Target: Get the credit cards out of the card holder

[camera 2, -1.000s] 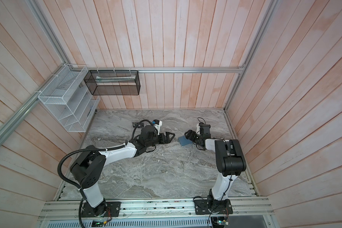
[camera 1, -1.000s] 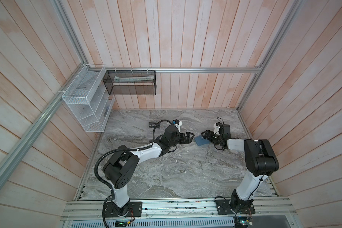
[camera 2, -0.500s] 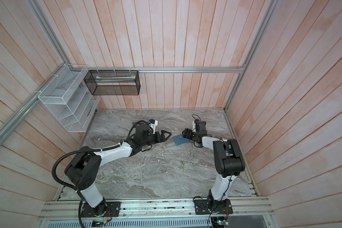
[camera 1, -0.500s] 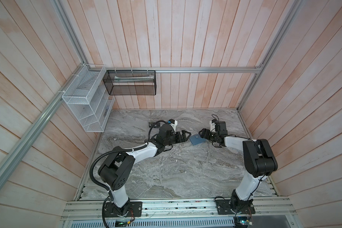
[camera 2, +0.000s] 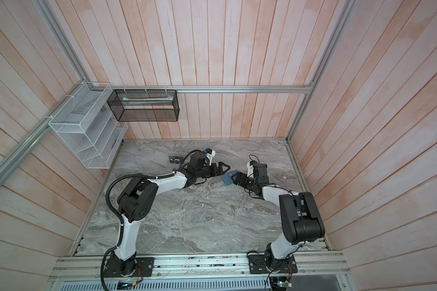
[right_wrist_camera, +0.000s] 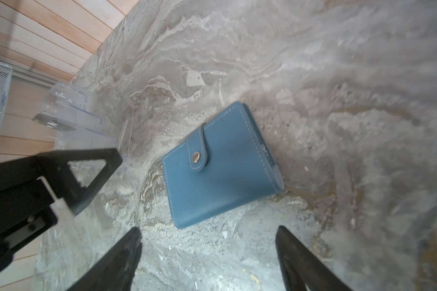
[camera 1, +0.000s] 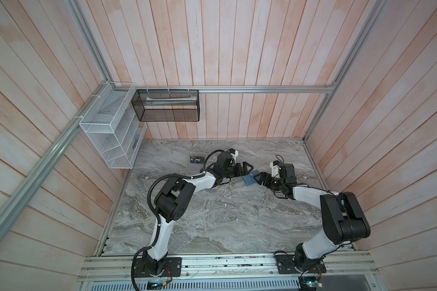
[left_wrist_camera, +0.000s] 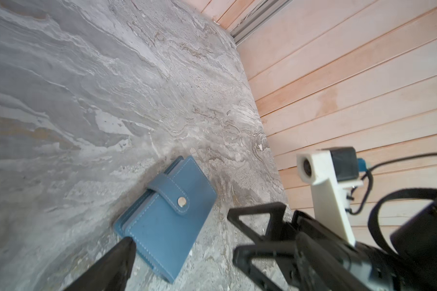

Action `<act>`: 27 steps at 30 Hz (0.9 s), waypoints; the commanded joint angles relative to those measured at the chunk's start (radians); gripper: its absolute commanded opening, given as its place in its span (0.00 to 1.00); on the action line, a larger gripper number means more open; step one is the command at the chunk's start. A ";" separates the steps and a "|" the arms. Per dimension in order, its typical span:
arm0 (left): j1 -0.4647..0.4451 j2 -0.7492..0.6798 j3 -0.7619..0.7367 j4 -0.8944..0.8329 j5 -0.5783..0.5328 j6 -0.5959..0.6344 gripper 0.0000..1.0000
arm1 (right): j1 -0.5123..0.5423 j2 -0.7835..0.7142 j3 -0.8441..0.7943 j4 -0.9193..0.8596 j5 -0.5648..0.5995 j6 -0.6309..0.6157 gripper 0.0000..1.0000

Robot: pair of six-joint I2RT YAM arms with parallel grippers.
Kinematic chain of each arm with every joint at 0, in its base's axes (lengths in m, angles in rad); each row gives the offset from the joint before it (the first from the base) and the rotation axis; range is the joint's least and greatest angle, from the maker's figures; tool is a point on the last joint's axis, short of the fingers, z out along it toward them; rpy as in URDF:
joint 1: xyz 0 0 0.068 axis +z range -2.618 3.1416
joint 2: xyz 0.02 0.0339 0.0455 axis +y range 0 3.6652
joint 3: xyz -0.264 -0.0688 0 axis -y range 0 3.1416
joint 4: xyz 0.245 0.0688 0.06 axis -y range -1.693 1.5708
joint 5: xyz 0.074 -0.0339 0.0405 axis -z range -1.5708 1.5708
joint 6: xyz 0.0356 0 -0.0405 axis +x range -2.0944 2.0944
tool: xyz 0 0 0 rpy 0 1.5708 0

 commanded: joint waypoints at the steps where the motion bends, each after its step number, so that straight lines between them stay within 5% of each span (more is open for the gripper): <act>1: -0.001 0.078 0.073 -0.004 0.015 0.015 1.00 | 0.009 0.005 -0.021 0.056 -0.048 0.054 0.86; 11: -0.016 0.189 0.206 -0.029 0.047 -0.004 1.00 | 0.009 0.081 -0.007 0.111 -0.067 0.080 0.87; 27: -0.026 0.171 0.057 0.084 0.097 -0.227 1.00 | -0.044 0.109 -0.037 0.169 -0.081 0.094 0.86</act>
